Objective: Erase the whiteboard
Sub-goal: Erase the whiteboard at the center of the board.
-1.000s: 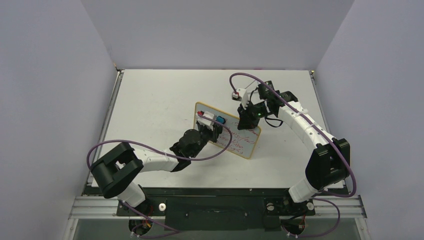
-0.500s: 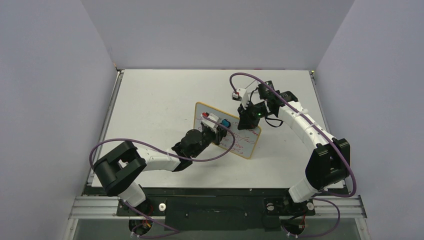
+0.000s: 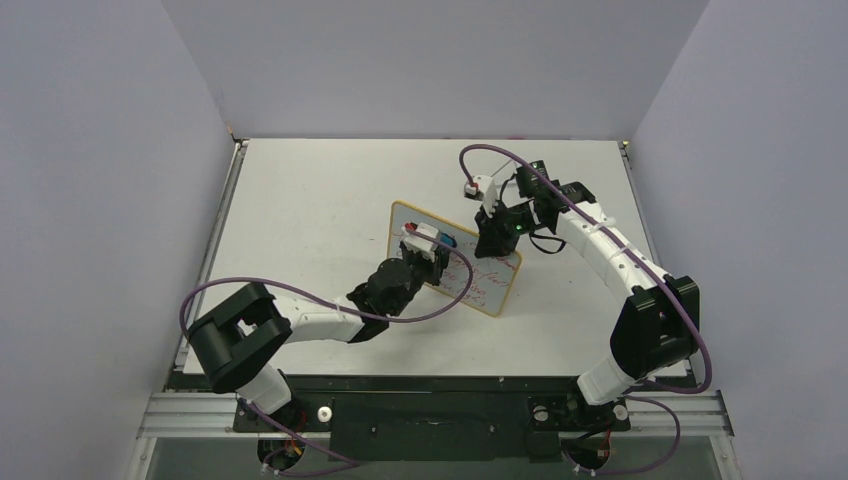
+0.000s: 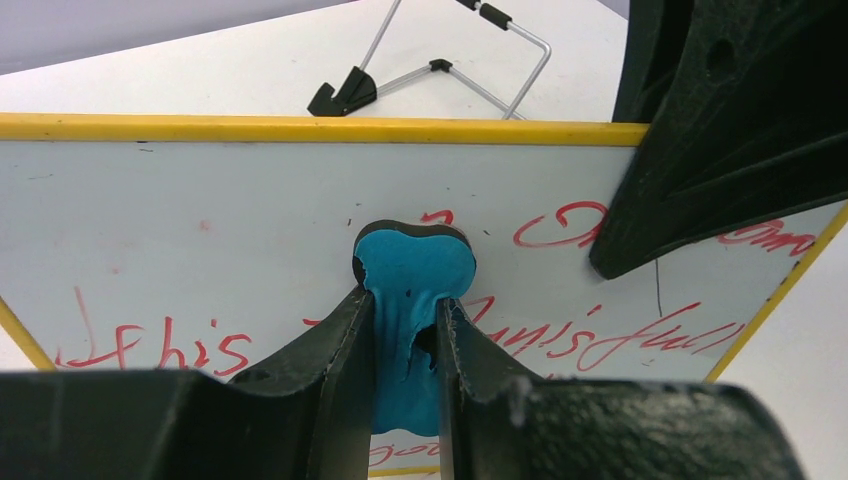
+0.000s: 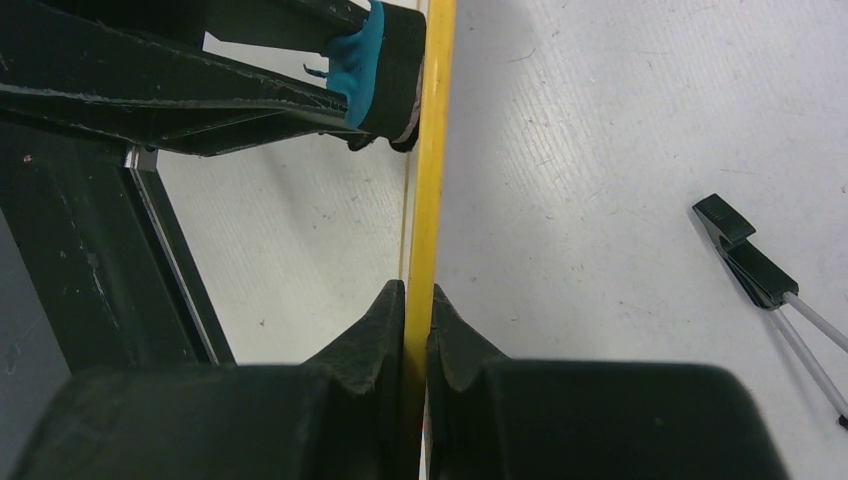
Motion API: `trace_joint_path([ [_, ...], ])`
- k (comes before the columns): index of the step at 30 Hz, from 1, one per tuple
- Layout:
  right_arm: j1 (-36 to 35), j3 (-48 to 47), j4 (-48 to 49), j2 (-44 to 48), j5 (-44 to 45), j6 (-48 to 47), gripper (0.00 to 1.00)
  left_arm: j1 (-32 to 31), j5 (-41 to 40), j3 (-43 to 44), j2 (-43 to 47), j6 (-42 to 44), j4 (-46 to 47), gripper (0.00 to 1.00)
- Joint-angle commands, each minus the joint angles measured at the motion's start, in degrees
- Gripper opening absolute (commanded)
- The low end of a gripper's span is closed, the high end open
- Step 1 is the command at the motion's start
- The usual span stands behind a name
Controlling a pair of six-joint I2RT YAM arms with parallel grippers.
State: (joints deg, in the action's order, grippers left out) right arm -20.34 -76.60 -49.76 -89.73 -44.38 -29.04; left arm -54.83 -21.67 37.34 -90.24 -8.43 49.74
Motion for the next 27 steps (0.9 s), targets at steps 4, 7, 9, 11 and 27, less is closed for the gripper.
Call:
trace_joint_path([
  [4,-1.6,0.6,-3.8,-1.7,2.0,-5.1,0.0,0.8,-4.8,4.0,1.0,2.6,2.0,0.0],
  [7,-1.6,0.6,-3.9,-1.7,2.0,-5.2,0.0,-0.8,-2.8,4.4,0.8,3.8,4.0,0.0],
  [9,-1.6,0.5,-3.9,-1.8,2.0,-5.2,0.0,-1.6,-1.4,4.4,0.8,4.1,5.3,0.0],
  [11,-1.6,0.5,-3.9,-1.7,2.0,-5.2,0.0,-2.3,0.1,4.5,0.9,4.4,6.2,0.0],
  [27,-1.6,0.5,-4.0,-1.6,2.0,-5.2,0.0,-2.0,-8.2,2.5,-1.9,4.4,4.4,0.0],
])
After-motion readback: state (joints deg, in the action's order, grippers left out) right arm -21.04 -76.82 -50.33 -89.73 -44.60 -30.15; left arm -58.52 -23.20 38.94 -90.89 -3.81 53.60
